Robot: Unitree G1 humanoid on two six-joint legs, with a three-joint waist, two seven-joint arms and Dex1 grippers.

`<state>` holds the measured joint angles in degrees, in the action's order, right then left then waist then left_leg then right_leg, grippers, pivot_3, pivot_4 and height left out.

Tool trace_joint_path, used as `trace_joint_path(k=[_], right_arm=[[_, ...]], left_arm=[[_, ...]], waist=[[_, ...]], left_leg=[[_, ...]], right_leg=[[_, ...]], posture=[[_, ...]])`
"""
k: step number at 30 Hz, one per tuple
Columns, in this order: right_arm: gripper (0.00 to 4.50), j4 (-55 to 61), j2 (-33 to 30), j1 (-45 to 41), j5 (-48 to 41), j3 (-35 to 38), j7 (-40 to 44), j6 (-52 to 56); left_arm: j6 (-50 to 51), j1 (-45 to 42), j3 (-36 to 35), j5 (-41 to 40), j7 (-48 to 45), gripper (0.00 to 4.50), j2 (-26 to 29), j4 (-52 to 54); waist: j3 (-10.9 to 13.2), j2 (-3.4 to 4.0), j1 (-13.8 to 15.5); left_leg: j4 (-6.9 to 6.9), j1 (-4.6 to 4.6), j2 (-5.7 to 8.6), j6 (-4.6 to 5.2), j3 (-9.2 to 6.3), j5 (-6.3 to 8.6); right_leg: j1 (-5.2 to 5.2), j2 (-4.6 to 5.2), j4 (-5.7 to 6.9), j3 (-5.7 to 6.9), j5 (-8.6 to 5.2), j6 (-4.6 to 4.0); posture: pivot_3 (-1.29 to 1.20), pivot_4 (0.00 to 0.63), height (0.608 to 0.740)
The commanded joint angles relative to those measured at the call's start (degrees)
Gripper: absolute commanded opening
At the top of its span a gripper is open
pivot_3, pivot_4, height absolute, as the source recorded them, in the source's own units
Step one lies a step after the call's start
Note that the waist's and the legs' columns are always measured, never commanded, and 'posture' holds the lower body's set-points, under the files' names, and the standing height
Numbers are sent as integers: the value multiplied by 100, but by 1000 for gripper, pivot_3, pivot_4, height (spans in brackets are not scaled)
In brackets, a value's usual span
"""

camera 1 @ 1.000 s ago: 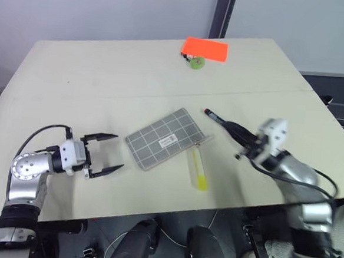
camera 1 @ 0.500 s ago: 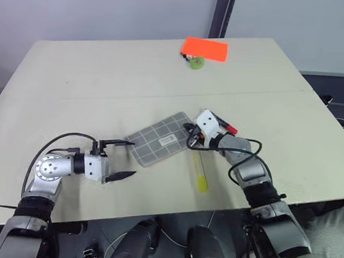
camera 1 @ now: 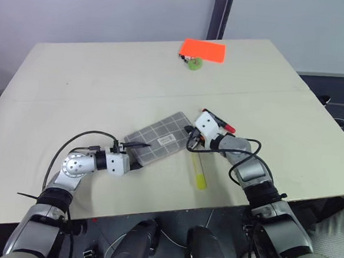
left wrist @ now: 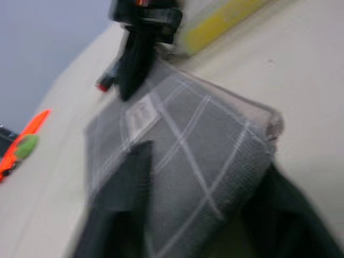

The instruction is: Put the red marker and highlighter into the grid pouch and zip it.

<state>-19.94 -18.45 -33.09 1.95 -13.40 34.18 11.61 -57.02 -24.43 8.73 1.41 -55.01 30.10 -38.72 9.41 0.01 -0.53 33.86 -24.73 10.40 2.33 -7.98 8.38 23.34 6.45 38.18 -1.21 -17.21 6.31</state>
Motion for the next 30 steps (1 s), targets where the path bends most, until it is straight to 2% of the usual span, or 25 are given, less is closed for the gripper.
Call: trace_joint_path(k=[1,3,6,8,12,13,18,22,30], right_arm=[[0,245,-17,27,-18,125,-18,7],[0,343,7,51,-214,237,94,164],[786,757,46,129,-727,486,406,401],[1827,909,34,106,-686,586,231,350],[3728,1804,-66,226,-1194,1190,114,620],[4333,2047,-141,301,-1324,1318,137,746],[4428,3112,-713,1046,-1792,1766,343,1353],[4428,3700,-988,1665,-1974,1692,430,1848],[4428,3308,-267,1547,-1614,1207,-481,2175]], left_arm=[[-1,12,162,-79,-59,103,11,-140],[35,-17,179,-147,-68,45,-1,-163],[212,-14,156,-365,-123,0,-36,-163],[345,-3,111,-530,-158,0,-49,-118],[758,-32,-105,-908,-126,0,-66,80],[787,-34,-117,-943,-138,0,-47,133],[1085,-69,-246,-1229,-200,0,-12,457],[1213,-168,-418,-1393,-192,0,-21,478],[1137,-372,-434,-1309,-187,0,-92,536]], waist=[[-2,3,-3],[-3,5,-2],[-3,6,4],[-3,6,-6],[-1,5,6],[-1,5,5],[-1,3,10],[1,1,-8],[5,-7,-13]], left_leg=[[0,0,0,0,0,0],[0,4,1,0,1,0],[-1,8,1,0,0,0],[-1,8,1,0,0,0],[-6,7,1,0,0,0],[-7,6,1,0,0,0],[-14,4,1,0,0,0],[-29,3,1,0,3,0],[-62,2,0,0,10,0]], right_leg=[[0,0,0,0,0,0],[-1,1,-2,0,0,0],[-2,1,-2,-2,0,0],[-2,2,-2,-5,0,0],[2,2,-2,-6,-1,0],[3,3,-2,-6,-2,0],[4,8,-10,-7,-5,1],[10,18,-15,-6,-8,3],[26,27,-17,-3,-14,-7]], posture=[[0,150,740],[0,150,740],[0,150,740],[0,150,740],[0,150,740],[0,150,740],[0,150,740],[0,150,740],[0,150,740]])
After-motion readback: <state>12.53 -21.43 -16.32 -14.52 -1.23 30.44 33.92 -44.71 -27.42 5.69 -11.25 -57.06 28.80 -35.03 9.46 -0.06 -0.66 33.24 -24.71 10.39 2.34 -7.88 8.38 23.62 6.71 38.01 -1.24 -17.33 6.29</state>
